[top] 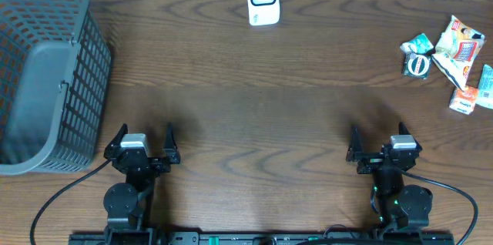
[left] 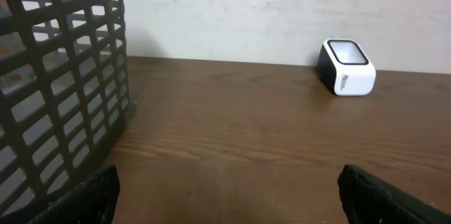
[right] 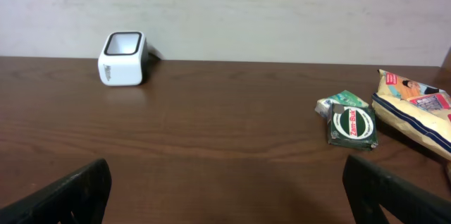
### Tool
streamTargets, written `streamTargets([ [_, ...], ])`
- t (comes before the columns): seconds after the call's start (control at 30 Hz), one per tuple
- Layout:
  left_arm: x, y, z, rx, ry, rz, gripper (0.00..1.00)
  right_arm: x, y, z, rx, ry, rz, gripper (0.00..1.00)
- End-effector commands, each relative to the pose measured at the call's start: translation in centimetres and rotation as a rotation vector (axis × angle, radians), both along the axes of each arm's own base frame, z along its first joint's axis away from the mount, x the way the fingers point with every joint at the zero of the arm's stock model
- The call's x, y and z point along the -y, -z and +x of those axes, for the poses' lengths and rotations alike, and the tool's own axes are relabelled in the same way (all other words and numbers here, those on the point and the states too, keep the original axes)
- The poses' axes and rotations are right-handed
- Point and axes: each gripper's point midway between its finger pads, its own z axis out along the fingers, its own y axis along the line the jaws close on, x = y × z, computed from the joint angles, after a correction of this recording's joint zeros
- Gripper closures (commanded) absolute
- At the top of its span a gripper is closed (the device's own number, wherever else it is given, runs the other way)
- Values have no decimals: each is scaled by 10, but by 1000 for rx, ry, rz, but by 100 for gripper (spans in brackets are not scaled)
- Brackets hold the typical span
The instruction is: Scan the item barcode
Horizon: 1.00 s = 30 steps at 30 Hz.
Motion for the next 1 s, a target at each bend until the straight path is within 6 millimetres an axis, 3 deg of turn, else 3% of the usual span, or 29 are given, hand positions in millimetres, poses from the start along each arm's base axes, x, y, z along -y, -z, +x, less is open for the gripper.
streamTargets([
  [0.0,-3,14,-1,-50,-15,-2,2,-1,0,0,0,-5,-12,1],
  [0.97,-3,14,-2,-51,-15,-2,3,6,1,0,-1,24,-12,1],
])
